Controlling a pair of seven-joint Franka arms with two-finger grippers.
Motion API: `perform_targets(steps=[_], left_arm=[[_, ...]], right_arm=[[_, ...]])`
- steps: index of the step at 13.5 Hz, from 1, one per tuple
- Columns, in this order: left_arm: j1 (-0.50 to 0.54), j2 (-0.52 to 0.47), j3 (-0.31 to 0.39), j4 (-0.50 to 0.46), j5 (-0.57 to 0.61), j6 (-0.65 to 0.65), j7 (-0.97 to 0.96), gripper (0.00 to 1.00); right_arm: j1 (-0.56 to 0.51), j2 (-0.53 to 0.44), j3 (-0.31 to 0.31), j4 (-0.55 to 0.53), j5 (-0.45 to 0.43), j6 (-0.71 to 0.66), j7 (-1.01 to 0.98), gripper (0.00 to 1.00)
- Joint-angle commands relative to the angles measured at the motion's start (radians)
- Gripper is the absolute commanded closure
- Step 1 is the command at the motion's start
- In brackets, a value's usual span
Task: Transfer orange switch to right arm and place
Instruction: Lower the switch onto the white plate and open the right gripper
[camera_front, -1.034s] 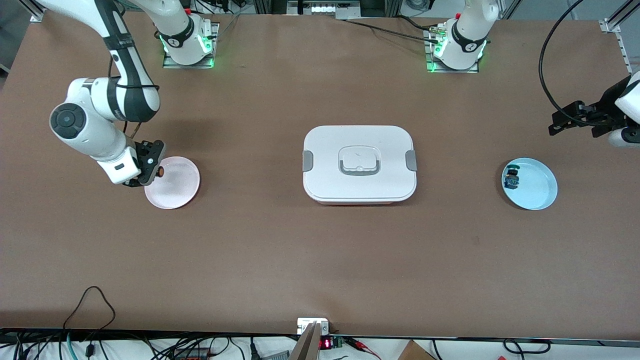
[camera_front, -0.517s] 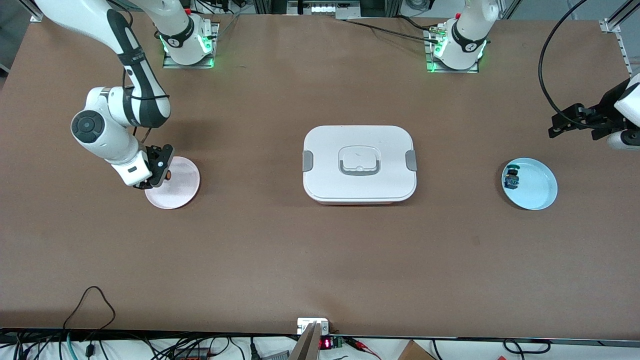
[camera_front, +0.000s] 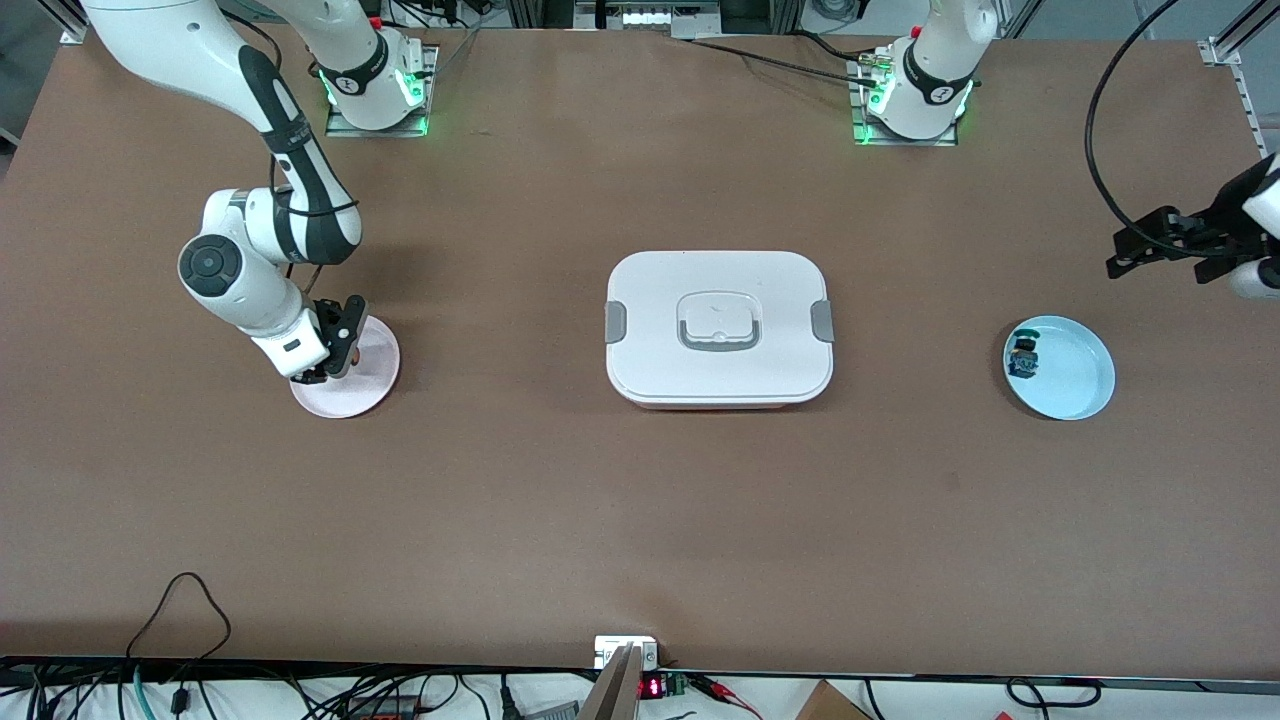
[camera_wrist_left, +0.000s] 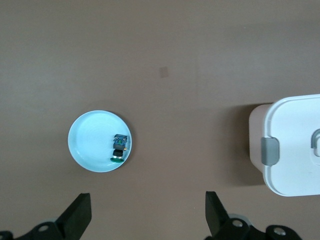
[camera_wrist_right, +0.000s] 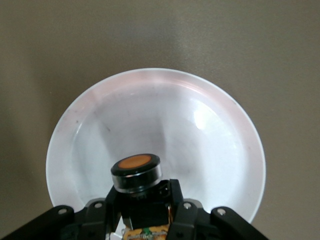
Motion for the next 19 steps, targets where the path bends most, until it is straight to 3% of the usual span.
perform_targets(steps=[1,2,3,4,5,11,15,19], left_arm=[[-0.009,0.022,-0.014,0.049,0.018,-0.005,0.010,0.00],[-0.010,0.030,-0.014,0.052,0.016,-0.005,0.011,0.00],[-0.010,0.033,-0.016,0.053,0.015,-0.005,0.013,0.00],[-0.015,0.033,-0.022,0.058,0.018,-0.005,0.012,0.00],[-0.018,0.035,-0.025,0.059,0.022,-0.003,0.010,0.00],[-0.015,0.051,-0.025,0.079,0.021,-0.003,0.010,0.00],[-0.015,0.051,-0.024,0.079,0.022,-0.005,0.013,0.00],[-0.018,0.051,-0.025,0.084,0.012,-0.003,0.021,0.00]], right_arm=[[-0.006,0.003,0.006,-0.019,0.005,0.023,-0.022,1.00],[-0.006,0.003,0.006,-0.019,0.005,0.022,-0.019,0.97],[-0.006,0.003,0.008,-0.019,0.005,0.017,-0.014,0.84],[-0.006,0.002,0.008,-0.019,0.005,0.013,-0.005,0.12],[-0.008,-0.004,0.008,-0.019,0.005,0.010,-0.005,0.00],[-0.008,-0.065,0.009,0.022,0.005,-0.073,-0.003,0.00],[-0.008,-0.092,0.009,0.240,0.006,-0.320,-0.002,0.00],[-0.009,-0.135,0.008,0.369,0.006,-0.463,0.015,0.00]])
